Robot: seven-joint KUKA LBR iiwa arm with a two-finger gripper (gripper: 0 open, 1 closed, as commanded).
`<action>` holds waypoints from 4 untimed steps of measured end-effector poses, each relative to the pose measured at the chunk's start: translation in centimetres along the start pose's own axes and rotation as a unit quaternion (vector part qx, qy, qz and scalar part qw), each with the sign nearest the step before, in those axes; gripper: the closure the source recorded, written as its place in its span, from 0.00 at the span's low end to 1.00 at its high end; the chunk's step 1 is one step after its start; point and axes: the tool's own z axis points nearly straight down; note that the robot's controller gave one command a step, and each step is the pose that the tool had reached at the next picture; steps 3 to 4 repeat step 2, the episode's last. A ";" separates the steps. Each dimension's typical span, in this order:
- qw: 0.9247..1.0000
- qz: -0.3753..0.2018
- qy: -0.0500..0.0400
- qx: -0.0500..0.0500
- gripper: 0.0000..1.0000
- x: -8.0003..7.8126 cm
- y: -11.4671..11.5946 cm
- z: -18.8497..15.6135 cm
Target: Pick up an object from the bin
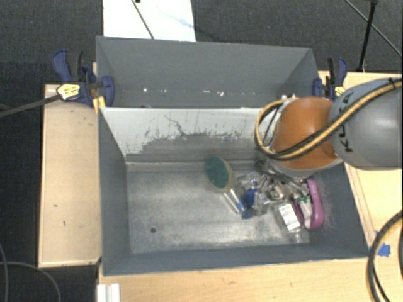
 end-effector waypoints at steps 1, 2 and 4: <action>1.000 -0.005 -0.004 0.002 1.00 1.1 1.4 -10.5; 0.989 -0.145 -0.003 0.002 1.00 0.5 0.8 -18.9; 0.989 -0.145 -0.003 0.002 1.00 0.5 0.8 -18.9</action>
Offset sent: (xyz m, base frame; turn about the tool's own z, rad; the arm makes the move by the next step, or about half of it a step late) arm -0.0173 0.0090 0.0999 -0.0106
